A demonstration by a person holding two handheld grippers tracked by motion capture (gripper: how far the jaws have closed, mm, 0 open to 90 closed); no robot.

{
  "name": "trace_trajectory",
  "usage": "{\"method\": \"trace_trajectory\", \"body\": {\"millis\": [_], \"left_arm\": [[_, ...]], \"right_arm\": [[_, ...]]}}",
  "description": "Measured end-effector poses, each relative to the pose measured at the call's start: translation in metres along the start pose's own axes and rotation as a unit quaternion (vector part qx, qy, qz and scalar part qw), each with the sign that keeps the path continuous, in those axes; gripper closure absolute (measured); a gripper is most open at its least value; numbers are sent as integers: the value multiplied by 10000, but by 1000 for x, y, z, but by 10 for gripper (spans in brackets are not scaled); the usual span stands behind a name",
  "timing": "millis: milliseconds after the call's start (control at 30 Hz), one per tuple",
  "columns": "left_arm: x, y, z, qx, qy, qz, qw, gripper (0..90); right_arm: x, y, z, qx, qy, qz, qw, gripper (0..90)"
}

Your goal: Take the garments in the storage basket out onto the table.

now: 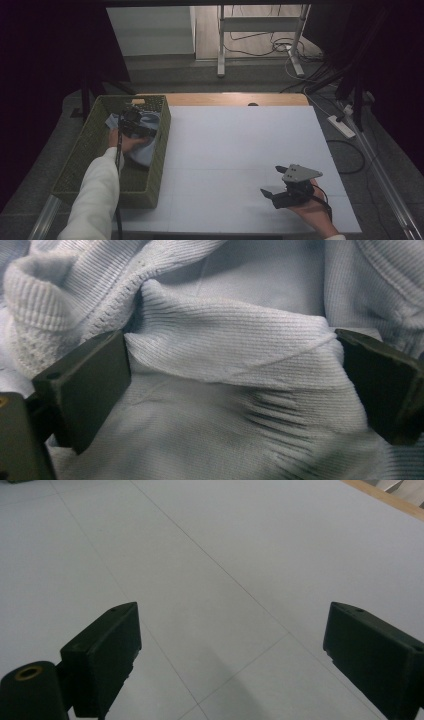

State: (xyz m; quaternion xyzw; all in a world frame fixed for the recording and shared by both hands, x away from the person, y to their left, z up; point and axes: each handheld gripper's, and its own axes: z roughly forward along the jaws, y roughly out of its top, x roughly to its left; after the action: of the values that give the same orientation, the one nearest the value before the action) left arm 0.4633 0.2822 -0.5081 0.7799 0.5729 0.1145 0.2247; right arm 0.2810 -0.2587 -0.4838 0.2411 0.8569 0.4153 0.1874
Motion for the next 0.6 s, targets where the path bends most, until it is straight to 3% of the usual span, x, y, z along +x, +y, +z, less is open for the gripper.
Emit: {"method": "trace_trajectory", "body": {"millis": [333,433,533,600], "left_arm": [[3,-3,3,-75,-301,70,9995,171],[3,-3,2,-62,-371,35,9993,243],[4,-3,1,-46,-447,115,9989,378],[5,-4,1,-28,-460,143,9988,399]], "right_arm": [[0,1,1,21,-15,-17,10000,88],[0,1,1,22,-17,-22,10000,88],[0,1,2,17,-7,-24,10000,88],[0,1,2,19,-7,-25,10000,88]]}}
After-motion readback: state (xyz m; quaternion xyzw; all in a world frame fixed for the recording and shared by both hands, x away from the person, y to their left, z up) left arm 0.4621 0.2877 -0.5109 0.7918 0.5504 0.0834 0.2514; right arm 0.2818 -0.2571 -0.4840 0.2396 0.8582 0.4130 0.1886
